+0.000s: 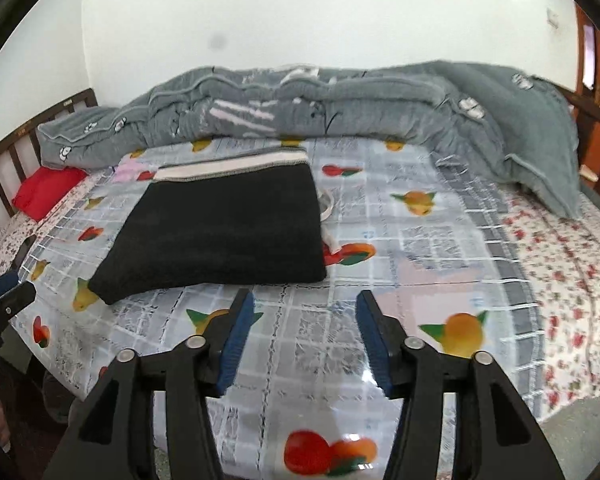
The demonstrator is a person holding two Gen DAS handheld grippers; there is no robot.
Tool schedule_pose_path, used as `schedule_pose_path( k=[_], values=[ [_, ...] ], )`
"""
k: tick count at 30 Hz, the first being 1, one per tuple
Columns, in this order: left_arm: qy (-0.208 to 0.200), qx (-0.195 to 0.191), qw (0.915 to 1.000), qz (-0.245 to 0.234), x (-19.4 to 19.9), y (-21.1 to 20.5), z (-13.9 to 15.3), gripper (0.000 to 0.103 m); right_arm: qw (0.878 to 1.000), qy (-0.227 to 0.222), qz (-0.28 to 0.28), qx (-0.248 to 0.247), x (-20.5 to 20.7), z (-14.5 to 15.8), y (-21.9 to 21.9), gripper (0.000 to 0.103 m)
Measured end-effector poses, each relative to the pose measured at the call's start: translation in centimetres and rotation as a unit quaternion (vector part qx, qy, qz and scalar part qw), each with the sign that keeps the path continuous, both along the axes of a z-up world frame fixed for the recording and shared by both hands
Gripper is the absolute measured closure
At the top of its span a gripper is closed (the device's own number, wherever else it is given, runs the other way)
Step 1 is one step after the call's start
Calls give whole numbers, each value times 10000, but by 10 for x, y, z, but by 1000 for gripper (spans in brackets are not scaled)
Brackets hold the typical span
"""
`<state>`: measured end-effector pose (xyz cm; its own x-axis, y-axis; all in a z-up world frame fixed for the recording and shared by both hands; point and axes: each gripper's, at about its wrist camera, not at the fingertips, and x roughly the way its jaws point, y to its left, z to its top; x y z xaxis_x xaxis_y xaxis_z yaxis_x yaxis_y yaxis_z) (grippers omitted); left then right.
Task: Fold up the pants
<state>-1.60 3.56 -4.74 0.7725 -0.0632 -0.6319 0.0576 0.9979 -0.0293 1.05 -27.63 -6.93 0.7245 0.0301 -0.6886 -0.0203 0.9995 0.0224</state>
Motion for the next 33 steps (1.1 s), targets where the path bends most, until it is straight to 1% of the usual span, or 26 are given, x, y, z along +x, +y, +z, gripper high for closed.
schedule_pose_path(
  k=[2,3,5,6,10,17,33],
  values=[
    [-102,-8,9999,66,-11,-2,9,30,9999,-98,-22,16,-13,9,0,24],
    [-158,9,9998,120,-16,-2,13,28,9999,-163,-36,-17,-18,12,0,22],
    [-265,64,9994,219,-25,-5,19,27,9993,-324,-116,-135,-30,19,2,14],
    [-278,75,9993,233,-29,-7,20,27,9988,-390,-172,-220,-35,21,2,12],
    [-355,161,9988,312,-39,-12,22,25,9980,-439,-277,-374,-46,25,3,11],
    [-398,87,9985,376,-48,-8,25,24,9985,-429,-287,-193,-55,28,-1,11],
    [-433,109,9984,358,-53,-13,28,24,9978,-591,-265,-128,-70,40,4,11]
  ],
)
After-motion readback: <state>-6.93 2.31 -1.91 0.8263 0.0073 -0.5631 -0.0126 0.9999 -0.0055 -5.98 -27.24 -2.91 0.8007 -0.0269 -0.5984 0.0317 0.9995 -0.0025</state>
